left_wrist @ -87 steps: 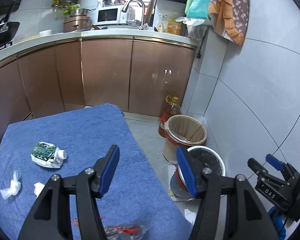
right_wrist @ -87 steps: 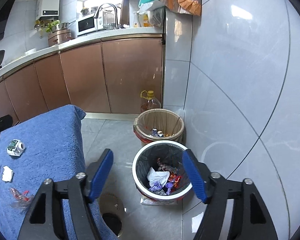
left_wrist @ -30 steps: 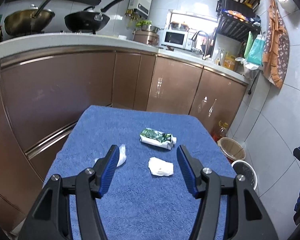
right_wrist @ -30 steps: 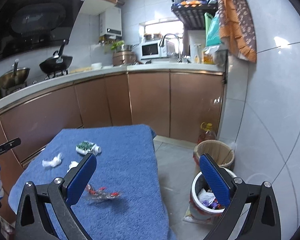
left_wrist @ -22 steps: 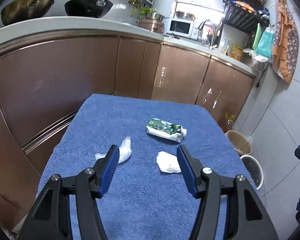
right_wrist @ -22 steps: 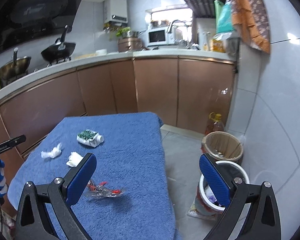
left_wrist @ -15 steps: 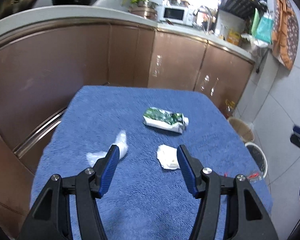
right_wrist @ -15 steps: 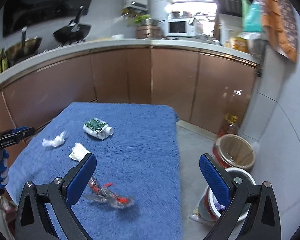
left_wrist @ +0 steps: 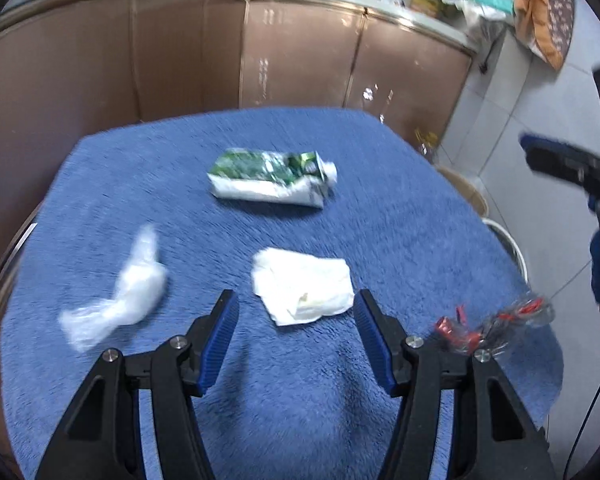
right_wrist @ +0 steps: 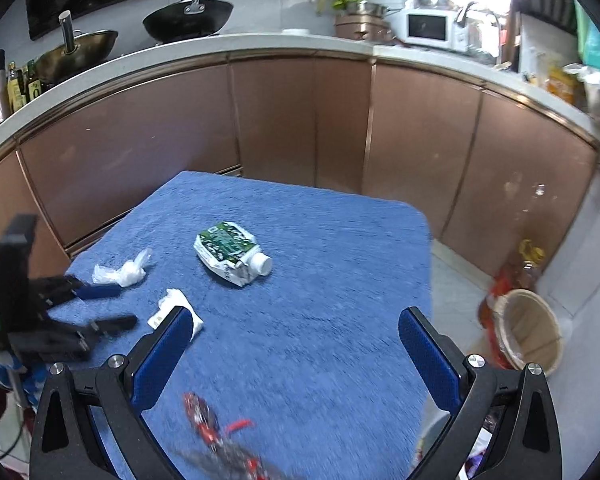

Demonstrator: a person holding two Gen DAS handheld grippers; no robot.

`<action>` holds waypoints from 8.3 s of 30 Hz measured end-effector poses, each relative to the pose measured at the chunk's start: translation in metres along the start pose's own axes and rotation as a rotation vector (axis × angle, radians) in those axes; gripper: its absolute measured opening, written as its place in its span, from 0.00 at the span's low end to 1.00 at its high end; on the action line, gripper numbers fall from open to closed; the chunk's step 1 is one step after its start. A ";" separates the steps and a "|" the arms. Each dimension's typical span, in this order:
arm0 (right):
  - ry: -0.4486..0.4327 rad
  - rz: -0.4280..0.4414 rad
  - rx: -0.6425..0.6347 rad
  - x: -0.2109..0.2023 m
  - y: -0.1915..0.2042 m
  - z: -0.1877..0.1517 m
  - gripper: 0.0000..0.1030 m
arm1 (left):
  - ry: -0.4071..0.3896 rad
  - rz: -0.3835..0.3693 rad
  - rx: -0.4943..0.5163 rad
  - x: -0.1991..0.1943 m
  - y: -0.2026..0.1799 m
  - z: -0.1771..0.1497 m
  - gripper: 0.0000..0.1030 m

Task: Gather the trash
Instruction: 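Grasp the white tissue with the left tool while the right approaches the green pouch, then grasp the green-white drink pouch with the right tool while the left carries the tissue toward the bin, then open both tools over the black-lined bin to drop tissue and pouch, then move both tools back over the blue towel, then grasp the clear plastic bag with the left tool while the right grasps the red-tipped wrapper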

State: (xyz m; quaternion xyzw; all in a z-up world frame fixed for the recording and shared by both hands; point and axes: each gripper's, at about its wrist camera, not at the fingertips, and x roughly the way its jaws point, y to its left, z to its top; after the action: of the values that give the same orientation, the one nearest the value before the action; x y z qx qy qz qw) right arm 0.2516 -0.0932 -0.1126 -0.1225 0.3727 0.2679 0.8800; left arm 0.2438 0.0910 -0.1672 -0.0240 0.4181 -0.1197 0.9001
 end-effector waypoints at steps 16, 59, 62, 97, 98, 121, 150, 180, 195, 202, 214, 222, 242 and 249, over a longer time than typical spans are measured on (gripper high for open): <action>0.127 0.122 -0.136 0.094 0.013 0.039 1.00 | 0.042 0.002 0.033 0.065 -0.006 0.010 0.51; 0.196 0.203 -0.202 0.157 0.039 0.054 0.76 | -0.041 -0.069 -0.109 0.041 0.034 -0.004 0.05; 0.169 0.193 -0.175 0.130 0.038 0.053 0.76 | -0.055 -0.074 -0.115 0.030 0.029 -0.007 0.04; -0.120 -0.097 0.194 -0.137 -0.083 -0.049 0.76 | -0.180 -0.197 0.109 -0.078 -0.157 0.057 0.04; -0.123 -0.109 0.209 -0.140 -0.089 -0.052 0.76 | -0.174 -0.211 0.119 -0.072 -0.169 0.063 0.04; 0.041 -0.325 0.666 -0.069 -0.285 -0.186 0.76 | 0.093 -0.320 0.274 0.145 -0.408 0.143 0.05; 0.209 -0.486 0.609 -0.044 -0.300 -0.210 0.86 | 0.176 -0.342 0.225 0.198 -0.455 0.160 0.40; -0.034 -0.591 0.462 -0.156 -0.144 -0.136 0.98 | -0.246 -0.045 0.122 -0.022 -0.295 0.108 0.45; -0.193 -0.574 0.407 -0.200 -0.071 -0.118 1.00 | -0.426 0.041 0.093 -0.104 -0.238 0.057 0.45; -0.294 -0.553 0.423 -0.219 -0.053 -0.117 1.00 | -0.494 0.057 0.089 -0.135 -0.223 0.039 0.45; -0.359 -0.447 0.408 -0.233 -0.032 -0.113 1.00 | -0.490 0.068 0.107 -0.164 -0.202 0.019 0.46; -0.258 -0.357 0.303 -0.197 -0.007 -0.103 1.00 | -0.437 0.129 0.077 -0.156 -0.136 0.013 0.46; 0.103 -0.029 -0.066 -0.039 0.078 -0.080 1.00 | -0.145 0.108 0.111 -0.087 0.073 0.006 0.53; 0.216 0.027 -0.171 0.007 0.082 -0.084 0.98 | -0.006 0.071 0.186 -0.033 0.097 0.002 0.53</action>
State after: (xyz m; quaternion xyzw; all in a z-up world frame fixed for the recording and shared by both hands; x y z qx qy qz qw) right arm 0.1599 -0.0575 -0.1766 -0.2200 0.4426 0.2960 0.8174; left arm 0.2440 0.1929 -0.1553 0.0740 0.4033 -0.1259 0.9033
